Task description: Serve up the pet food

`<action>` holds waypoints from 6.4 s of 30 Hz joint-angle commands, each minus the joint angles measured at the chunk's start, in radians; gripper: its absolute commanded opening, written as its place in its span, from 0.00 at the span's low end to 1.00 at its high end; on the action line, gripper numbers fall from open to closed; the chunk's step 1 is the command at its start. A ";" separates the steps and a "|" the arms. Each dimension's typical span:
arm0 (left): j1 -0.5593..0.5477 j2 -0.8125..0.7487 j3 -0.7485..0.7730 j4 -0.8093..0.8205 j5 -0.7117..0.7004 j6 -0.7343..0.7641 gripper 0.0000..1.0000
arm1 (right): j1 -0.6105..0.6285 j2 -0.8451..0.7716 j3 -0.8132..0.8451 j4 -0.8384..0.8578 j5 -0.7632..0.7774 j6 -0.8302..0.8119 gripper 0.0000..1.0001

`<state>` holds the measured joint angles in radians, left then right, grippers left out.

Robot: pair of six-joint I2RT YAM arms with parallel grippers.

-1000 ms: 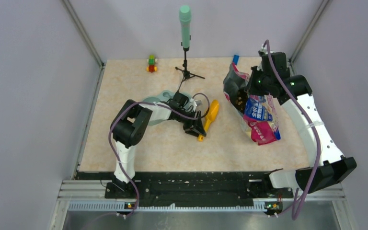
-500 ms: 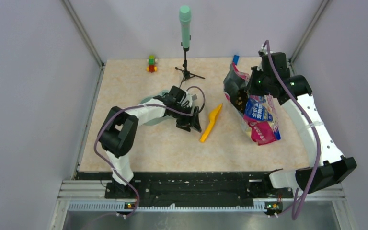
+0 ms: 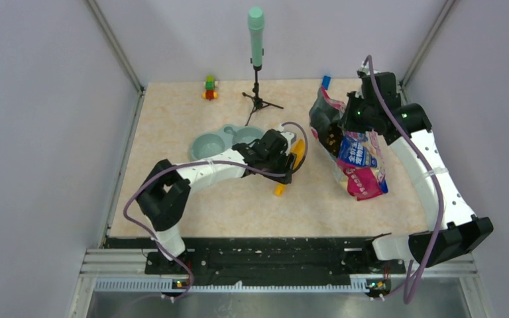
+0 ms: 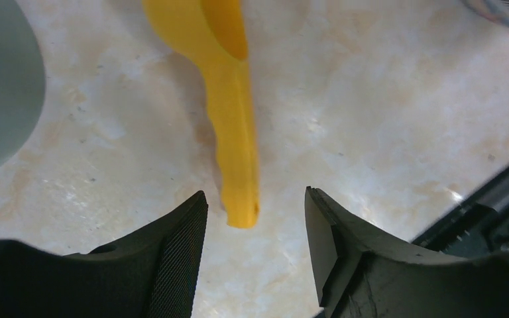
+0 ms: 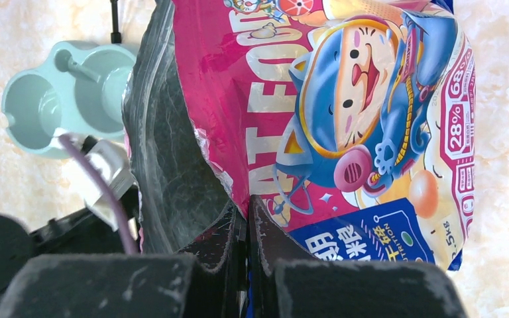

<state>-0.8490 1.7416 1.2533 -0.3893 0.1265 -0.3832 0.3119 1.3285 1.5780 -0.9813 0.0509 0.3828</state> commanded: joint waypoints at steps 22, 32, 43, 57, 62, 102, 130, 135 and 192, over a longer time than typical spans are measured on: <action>-0.272 0.185 0.161 -0.051 -0.588 0.009 0.57 | 0.010 -0.005 0.045 -0.002 -0.073 -0.030 0.00; -0.261 0.246 0.172 -0.045 -0.561 -0.011 0.53 | 0.010 -0.015 0.042 -0.004 -0.070 -0.034 0.00; -0.230 0.254 0.133 -0.043 -0.556 -0.064 0.44 | 0.010 -0.021 0.034 -0.004 -0.071 -0.033 0.00; -0.081 0.120 -0.029 0.102 -0.257 -0.155 0.06 | 0.010 -0.021 0.046 -0.011 -0.070 -0.037 0.00; 0.092 0.030 -0.158 0.253 0.152 -0.138 0.01 | 0.009 -0.022 0.039 -0.009 -0.072 -0.035 0.00; 0.224 0.280 -0.115 0.276 0.566 -0.108 0.57 | 0.009 -0.014 0.046 -0.008 -0.065 -0.050 0.00; -0.178 -0.117 -0.141 0.118 -0.590 -0.175 0.76 | 0.010 0.007 0.053 0.006 -0.127 -0.047 0.00; -0.265 -0.044 -0.062 0.063 -0.718 -0.182 0.82 | 0.011 -0.075 -0.053 0.036 -0.113 -0.033 0.00; -0.379 0.298 -0.114 0.277 -0.997 -0.396 0.39 | 0.010 -0.239 -0.236 0.069 -0.023 -0.069 0.00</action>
<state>-1.2457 1.9957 1.1351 -0.0513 -0.8577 -0.7673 0.3119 1.0988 1.3460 -0.9016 0.0742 0.3149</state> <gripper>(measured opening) 0.420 0.014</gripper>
